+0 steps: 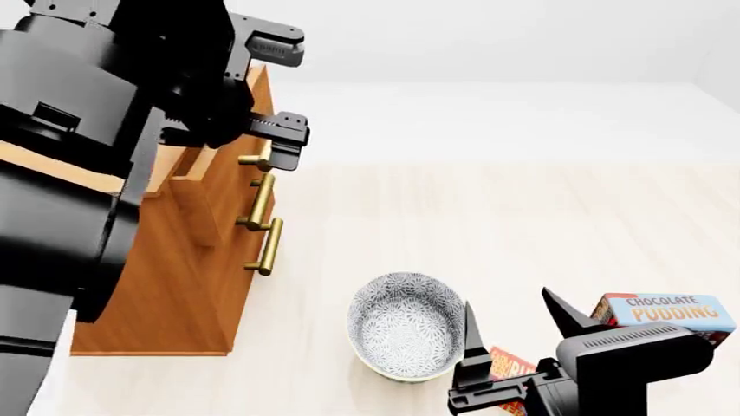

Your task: Put the butter at the back in the top drawer of the cabinet and close it.

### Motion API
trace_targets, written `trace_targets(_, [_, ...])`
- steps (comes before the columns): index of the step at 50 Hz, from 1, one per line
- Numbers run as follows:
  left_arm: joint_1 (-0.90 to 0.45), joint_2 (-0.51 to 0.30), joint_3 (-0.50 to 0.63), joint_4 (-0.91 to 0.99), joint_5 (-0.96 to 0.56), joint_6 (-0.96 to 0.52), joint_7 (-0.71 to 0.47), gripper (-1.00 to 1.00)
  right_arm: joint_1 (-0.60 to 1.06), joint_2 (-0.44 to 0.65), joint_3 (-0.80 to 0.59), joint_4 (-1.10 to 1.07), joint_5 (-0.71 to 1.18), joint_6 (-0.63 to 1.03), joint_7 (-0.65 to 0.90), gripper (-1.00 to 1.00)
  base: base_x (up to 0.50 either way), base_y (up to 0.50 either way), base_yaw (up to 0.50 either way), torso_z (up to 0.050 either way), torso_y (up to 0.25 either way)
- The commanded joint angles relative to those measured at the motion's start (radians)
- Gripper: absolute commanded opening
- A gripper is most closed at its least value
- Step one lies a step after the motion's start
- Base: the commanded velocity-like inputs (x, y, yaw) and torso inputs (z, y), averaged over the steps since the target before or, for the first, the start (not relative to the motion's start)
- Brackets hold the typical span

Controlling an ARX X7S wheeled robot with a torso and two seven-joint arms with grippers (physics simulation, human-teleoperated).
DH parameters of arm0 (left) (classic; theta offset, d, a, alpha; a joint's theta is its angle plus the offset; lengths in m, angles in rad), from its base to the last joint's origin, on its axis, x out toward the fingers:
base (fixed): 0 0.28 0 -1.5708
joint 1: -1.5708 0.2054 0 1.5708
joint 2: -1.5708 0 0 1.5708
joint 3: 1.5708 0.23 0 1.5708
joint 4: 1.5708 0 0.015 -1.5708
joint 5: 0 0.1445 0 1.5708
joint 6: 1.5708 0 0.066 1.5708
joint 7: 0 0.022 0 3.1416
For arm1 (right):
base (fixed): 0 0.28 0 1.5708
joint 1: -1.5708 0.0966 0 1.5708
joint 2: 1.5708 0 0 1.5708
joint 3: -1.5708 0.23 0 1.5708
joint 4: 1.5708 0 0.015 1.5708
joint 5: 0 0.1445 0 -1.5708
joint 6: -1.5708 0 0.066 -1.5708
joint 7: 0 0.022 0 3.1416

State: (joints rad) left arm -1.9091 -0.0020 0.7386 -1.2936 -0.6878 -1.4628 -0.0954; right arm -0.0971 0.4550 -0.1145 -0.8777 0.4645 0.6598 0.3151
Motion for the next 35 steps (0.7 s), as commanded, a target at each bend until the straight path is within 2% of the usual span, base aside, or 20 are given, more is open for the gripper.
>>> trace_targets(1, [0.045, 0.001, -0.127, -0.014, 0.189, -0.015, 0.053, 1.0, -0.001, 0.005, -0.002, -0.001, 0.003, -0.003, 0.004, 1.0, 0.0, 0.0, 0.0, 0.0, 0.0])
trace_targets(16, [0.072, 0.001, -0.194, -0.014, 0.276, -0.022, 0.097, 1.0, -0.003, 0.012, -0.004, -0.002, 0.007, -0.009, 0.009, 1.0, 0.0, 0.0, 0.0, 0.0, 0.0])
trace_targets(26, [0.061, 0.002, -0.153, -0.014, 0.206, -0.034, 0.167, 1.0, -0.002, 0.014, -0.007, 0.0, 0.008, -0.011, 0.012, 1.0, 0.0, 0.0, 0.0, 0.0, 0.0])
trace_targets(35, [0.045, 0.002, -0.072, -0.013, 0.075, -0.033, 0.162, 1.0, -0.002, 0.017, -0.009, 0.0, 0.011, -0.013, 0.016, 1.0, 0.0, 0.0, 0.0, 0.0, 0.0])
